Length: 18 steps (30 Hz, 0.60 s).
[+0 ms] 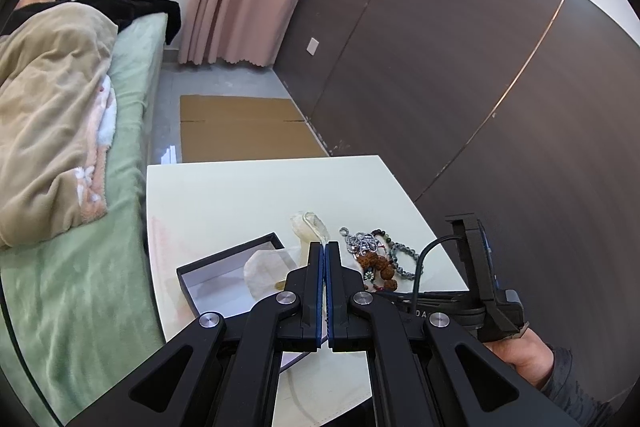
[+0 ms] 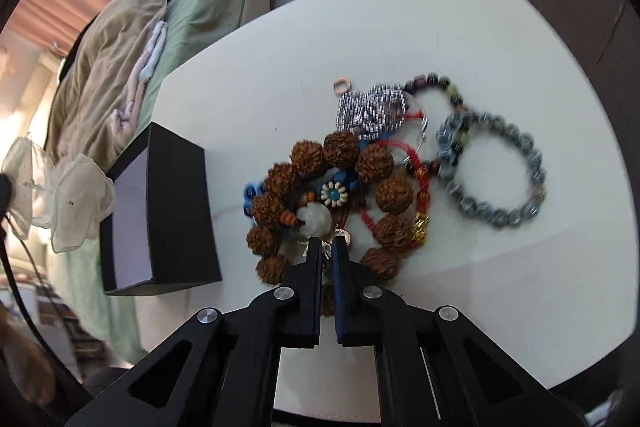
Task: Organize jewelry
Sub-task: 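Hold the white pouch in the left gripper while the right gripper grasps the gold butterfly charm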
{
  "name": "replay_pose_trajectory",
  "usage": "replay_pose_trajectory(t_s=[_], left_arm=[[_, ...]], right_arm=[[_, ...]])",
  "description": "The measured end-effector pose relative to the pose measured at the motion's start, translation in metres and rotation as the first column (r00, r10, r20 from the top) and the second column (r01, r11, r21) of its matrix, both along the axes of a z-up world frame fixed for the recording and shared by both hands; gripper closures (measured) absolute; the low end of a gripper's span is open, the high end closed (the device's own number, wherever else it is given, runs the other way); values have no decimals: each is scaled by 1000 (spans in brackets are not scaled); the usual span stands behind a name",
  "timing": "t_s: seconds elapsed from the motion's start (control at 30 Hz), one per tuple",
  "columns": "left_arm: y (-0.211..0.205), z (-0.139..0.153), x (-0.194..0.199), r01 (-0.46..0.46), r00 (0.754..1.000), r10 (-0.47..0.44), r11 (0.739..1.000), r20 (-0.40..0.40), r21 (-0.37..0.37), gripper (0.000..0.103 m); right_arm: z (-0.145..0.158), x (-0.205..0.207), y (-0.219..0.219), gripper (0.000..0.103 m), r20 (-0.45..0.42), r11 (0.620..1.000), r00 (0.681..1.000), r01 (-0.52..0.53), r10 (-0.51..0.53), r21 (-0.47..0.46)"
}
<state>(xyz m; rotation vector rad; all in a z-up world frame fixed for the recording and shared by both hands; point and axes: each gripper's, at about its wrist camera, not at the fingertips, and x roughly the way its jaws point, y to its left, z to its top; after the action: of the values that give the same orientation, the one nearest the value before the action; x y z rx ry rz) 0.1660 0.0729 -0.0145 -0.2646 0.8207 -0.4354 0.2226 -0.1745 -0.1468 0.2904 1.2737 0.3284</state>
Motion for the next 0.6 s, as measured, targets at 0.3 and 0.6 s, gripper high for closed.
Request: replay_pose_trajectory(t_s=[0.3, 0.6], left_arm=[[2, 1, 0, -2, 1000, 2, 1000, 2, 1, 103], [7, 5, 1, -13, 1000, 13, 1000, 15, -4, 103]], right_arm=[[11, -4, 2, 98, 58, 1000, 998, 4, -4, -15], [37, -15, -4, 101, 109, 1000, 994, -19, 21, -21]])
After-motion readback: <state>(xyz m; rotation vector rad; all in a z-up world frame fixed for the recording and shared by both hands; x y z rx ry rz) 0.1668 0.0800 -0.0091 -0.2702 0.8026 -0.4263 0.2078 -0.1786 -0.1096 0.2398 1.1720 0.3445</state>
